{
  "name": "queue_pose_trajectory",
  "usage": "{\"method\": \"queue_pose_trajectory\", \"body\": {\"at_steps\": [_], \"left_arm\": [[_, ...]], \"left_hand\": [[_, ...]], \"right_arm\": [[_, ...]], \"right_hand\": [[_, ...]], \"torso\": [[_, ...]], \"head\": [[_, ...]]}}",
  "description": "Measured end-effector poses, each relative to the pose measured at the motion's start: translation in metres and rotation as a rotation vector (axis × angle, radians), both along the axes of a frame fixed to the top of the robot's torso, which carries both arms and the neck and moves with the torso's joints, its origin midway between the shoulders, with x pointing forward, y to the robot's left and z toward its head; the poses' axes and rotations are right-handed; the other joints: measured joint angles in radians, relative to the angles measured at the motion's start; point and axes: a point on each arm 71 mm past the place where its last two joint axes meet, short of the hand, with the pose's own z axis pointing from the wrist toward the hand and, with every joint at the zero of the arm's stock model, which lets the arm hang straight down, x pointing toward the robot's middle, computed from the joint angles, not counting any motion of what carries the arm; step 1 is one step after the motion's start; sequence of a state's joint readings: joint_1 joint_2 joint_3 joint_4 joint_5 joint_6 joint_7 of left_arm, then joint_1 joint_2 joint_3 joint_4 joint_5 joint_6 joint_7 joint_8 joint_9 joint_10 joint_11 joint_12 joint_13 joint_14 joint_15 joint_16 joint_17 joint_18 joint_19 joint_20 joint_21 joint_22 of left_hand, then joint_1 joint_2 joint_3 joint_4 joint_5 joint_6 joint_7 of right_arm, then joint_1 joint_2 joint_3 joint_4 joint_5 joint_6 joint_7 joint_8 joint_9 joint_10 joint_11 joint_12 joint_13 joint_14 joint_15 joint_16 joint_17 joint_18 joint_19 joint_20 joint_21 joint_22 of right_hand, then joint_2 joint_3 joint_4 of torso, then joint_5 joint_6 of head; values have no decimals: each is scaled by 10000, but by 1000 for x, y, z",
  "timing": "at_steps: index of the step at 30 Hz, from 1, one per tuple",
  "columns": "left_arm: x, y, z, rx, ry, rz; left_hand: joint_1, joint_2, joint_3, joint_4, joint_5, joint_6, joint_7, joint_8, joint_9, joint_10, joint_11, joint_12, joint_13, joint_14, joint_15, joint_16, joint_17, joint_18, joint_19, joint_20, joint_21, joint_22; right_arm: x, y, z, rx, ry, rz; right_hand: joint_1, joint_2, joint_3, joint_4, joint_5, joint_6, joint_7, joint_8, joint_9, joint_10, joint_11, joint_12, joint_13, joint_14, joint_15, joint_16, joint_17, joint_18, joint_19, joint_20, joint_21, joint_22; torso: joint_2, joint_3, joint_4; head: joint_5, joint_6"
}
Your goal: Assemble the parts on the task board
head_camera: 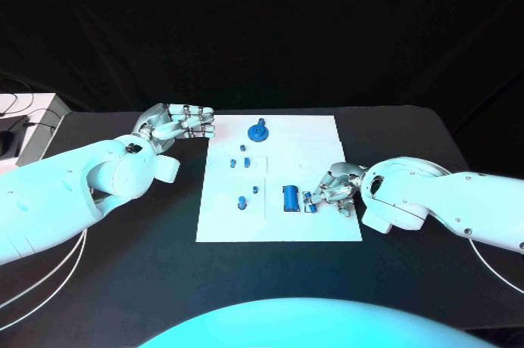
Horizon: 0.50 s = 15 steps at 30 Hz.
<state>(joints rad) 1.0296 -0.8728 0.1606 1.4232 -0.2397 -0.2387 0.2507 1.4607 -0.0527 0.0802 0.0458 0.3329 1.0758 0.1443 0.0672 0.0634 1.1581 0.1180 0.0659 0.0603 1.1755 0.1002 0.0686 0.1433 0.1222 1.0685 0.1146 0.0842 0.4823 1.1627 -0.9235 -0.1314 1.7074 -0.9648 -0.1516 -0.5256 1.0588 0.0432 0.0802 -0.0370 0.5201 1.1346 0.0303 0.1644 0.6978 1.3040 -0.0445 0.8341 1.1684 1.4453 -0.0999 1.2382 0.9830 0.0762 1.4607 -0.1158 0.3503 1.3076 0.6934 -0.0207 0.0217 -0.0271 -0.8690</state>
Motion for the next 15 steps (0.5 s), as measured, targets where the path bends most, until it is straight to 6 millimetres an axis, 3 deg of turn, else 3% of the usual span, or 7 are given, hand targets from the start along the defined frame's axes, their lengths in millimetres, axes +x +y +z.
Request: {"method": "queue_pose_trajectory", "body": {"at_steps": [5,9,15], "left_arm": [[0,0,0,1,1,2],[0,0,0,1,1,3],[0,0,0,2,3,4]], "left_hand": [[0,0,0,0,0,0,0,0,0,0,0,0,0,0,0,0,0,0,0,0,0,0],[0,0,0,0,0,0,0,0,0,0,0,0,0,0,0,0,-1,1,0,0,0,0],[0,0,0,0,0,0,0,0,0,0,0,0,0,0,0,0,-2,1,0,0,0,1]], "right_arm": [[1,0,0,11,-45,-66],[1,0,0,37,-99,-114],[1,0,0,81,-182,-186]], "right_hand": [[1,-1,-72,71,-58,69,-3,1,-16,-21,-22,0,0,0,0,0,0,0,0,0,0,-1],[-93,-11,-196,194,-300,199,-125,0,-24,-42,-44,1,-1,0,0,0,1,0,0,0,0,-1],[-318,-27,-541,540,-1129,303,-193,22,-17,-82,-85,1,-1,0,0,0,12,-1,0,0,0,-2]], "torso": [[2,1,0],[3,3,-3],[7,3,-4]], "head": [[-12,17],[-15,21],[-17,12]]}}
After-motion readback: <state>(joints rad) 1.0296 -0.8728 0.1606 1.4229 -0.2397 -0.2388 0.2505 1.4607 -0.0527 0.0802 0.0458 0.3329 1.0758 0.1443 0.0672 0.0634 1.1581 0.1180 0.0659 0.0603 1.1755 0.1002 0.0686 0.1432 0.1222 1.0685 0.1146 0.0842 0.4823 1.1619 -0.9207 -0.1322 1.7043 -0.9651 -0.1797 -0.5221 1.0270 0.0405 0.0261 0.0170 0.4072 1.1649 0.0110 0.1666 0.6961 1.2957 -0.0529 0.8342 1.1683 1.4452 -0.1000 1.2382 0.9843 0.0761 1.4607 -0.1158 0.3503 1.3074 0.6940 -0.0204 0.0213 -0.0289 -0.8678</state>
